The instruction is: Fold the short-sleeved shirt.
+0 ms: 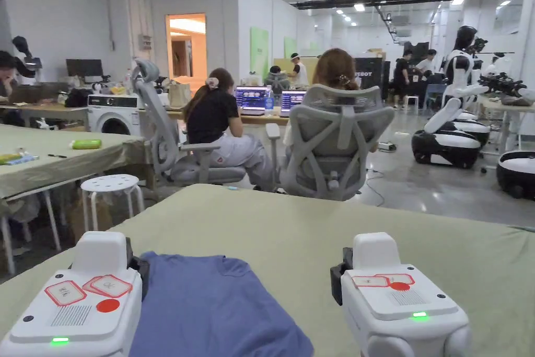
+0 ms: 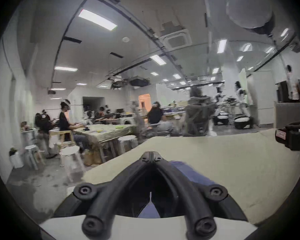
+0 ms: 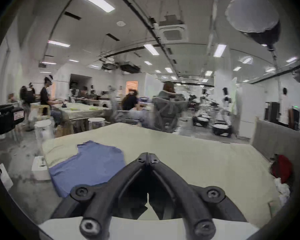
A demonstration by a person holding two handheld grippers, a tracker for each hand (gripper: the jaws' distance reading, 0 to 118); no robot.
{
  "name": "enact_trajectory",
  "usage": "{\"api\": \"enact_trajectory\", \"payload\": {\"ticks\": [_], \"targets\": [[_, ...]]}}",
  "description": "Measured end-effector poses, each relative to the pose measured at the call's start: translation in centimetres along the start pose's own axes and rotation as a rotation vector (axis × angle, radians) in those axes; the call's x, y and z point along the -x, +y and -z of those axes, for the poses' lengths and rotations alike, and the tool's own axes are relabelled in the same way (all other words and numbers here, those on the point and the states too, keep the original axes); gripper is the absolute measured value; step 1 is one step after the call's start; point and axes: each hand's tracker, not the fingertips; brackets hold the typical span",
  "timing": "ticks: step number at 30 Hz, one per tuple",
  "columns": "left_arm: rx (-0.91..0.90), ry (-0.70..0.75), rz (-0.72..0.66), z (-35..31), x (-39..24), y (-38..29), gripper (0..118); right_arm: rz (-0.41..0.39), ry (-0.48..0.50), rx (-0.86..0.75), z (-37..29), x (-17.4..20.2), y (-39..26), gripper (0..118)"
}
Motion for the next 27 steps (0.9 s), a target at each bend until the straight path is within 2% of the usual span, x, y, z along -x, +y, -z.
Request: {"api": "enact_trajectory", "payload": {"ticks": [3, 7, 12, 16, 19, 21, 25, 26, 27], "targets": [[0.074, 0.060, -0.016, 1.5, 2.8, -1.2, 0, -0.045, 0.071, 0.036, 2.5, 3.4, -0.7, 0], [0.189, -0.041, -0.013, 4.4, 1.5, -3.1, 0, -0.024, 0.110, 0.063, 4.9, 4.2, -1.3, 0], [0.513, -0.243, 0.039, 13.6, -3.1, -5.9, 0, -0.052, 0.113, 0.106, 7.4, 3.3, -2.0, 0], [0.695, -0.349, 0.022, 23.6, -8.0, -8.9, 0, -0.060, 0.093, 0.148, 9.6, 2.4, -2.9, 0], [0.845, -0.425, -0.045, 30.3, -11.7, -11.3, 0, -0.072, 0.083, 0.180, 11.1, 1.6, -3.8, 0], [0.894, -0.447, -0.038, 33.7, -14.1, -12.6, 0, -0.069, 0.070, 0.197, 11.8, 0.9, -4.3, 0], [0.870, -0.483, 0.046, 37.1, -17.7, -13.7, 3, -0.049, 0.047, 0.223, 13.4, -0.7, -4.9, 0], [0.864, -0.480, 0.064, 37.0, -18.4, -13.5, 24, -0.052, 0.033, 0.228, 13.8, -1.0, -5.0, 0], [0.877, -0.455, 0.093, 37.7, -19.1, -13.9, 76, -0.054, 0.025, 0.231, 14.0, -1.3, -5.1, 0]]}}
